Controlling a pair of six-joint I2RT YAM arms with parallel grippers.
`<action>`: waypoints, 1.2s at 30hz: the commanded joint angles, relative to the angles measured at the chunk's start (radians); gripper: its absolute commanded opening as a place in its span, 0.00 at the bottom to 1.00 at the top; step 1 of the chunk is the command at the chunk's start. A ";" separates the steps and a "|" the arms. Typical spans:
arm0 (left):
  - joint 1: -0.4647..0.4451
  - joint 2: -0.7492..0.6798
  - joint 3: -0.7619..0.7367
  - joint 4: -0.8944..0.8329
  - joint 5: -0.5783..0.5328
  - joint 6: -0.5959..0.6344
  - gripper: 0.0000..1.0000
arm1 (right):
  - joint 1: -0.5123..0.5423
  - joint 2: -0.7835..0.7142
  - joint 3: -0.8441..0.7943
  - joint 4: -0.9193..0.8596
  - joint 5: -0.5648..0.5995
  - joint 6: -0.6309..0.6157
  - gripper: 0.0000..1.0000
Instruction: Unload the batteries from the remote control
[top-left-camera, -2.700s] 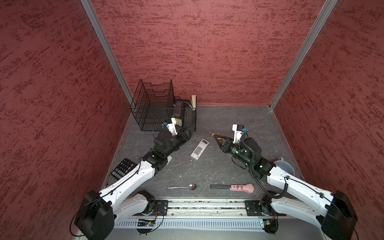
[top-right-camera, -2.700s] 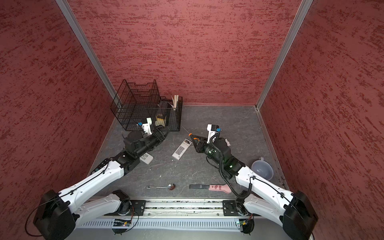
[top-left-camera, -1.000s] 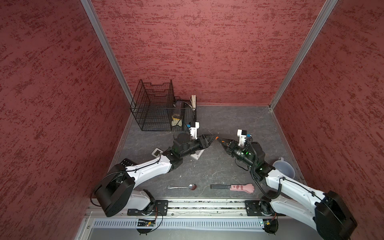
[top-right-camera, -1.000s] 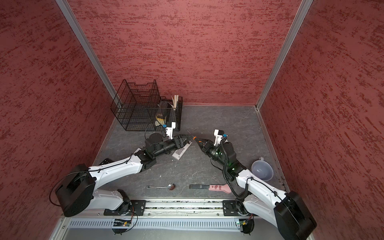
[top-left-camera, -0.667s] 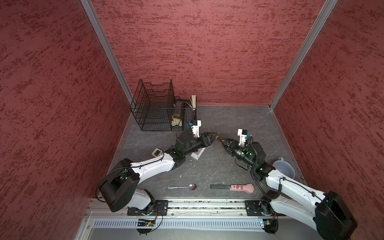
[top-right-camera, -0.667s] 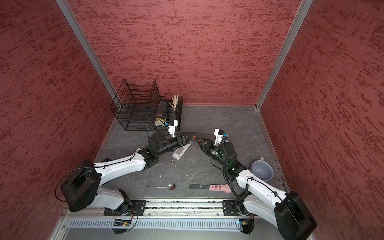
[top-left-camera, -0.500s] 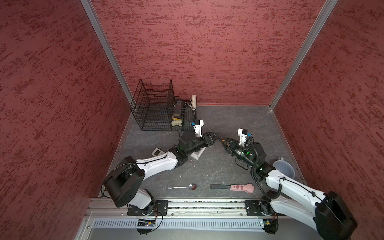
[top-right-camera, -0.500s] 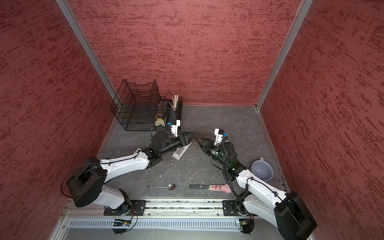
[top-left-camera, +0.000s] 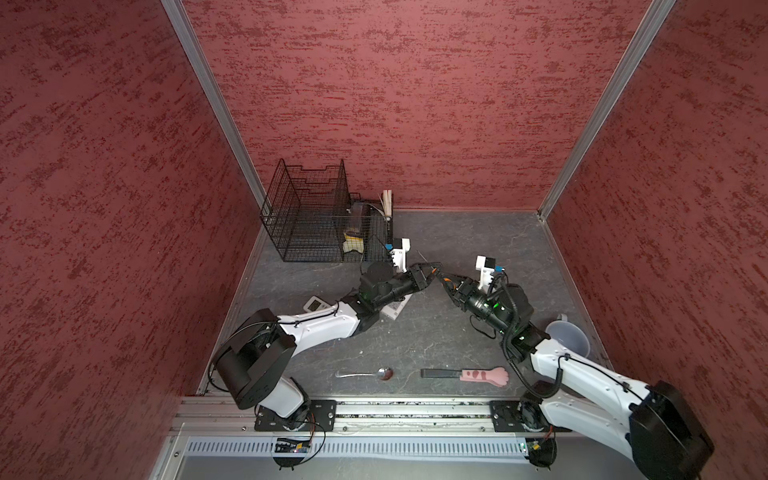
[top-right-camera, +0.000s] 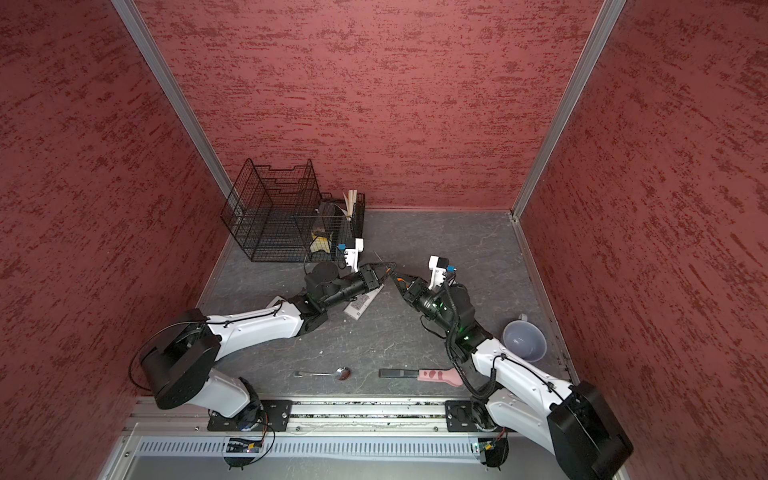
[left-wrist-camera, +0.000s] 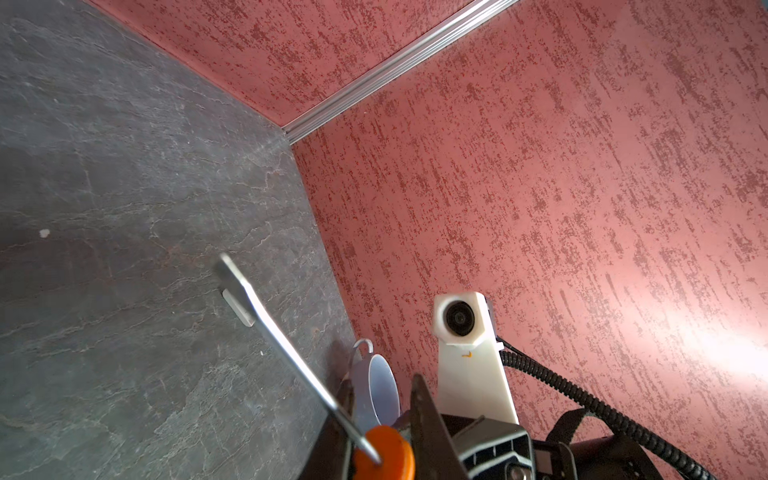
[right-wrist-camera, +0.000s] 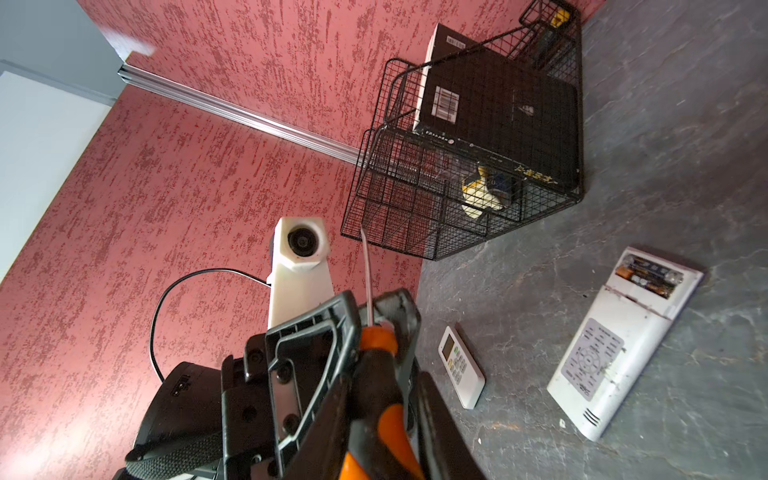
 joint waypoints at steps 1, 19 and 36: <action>-0.002 0.004 0.012 0.011 0.000 0.038 0.10 | -0.007 0.003 0.028 0.034 0.025 0.057 0.00; 0.029 -0.047 0.049 -0.113 0.007 0.023 0.00 | -0.007 -0.023 0.173 -0.315 0.049 -0.268 0.54; 0.109 -0.123 0.181 -0.540 0.031 -0.021 0.00 | 0.127 -0.085 0.238 -0.520 0.245 -0.953 0.58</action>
